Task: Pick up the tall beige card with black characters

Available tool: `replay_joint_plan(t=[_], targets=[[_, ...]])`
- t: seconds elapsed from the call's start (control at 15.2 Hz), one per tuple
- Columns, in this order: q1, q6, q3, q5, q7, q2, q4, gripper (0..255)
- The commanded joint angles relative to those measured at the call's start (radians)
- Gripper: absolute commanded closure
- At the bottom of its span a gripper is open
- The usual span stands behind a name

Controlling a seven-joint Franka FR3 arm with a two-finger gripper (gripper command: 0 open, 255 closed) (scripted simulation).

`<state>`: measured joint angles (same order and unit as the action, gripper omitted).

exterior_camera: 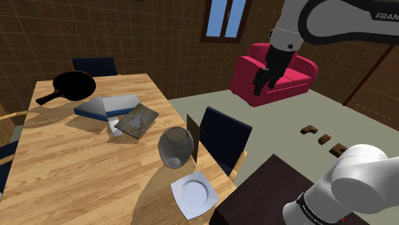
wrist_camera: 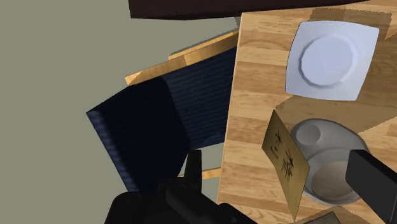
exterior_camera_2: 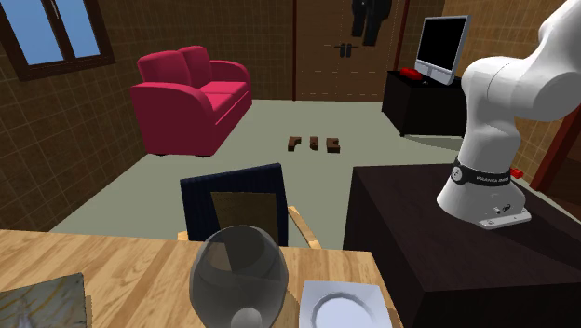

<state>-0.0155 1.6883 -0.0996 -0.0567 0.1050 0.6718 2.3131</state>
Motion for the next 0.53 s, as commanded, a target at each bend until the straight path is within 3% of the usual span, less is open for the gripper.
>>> replay_joint_plan(t=[0.0, 0.46], targets=[[-0.002, 0.050, -0.014, 0.005, 0.023, -0.067, -0.011, 0], [-0.008, 0.211, -0.060, 0.004, 0.105, -0.307, -0.066, 0]])
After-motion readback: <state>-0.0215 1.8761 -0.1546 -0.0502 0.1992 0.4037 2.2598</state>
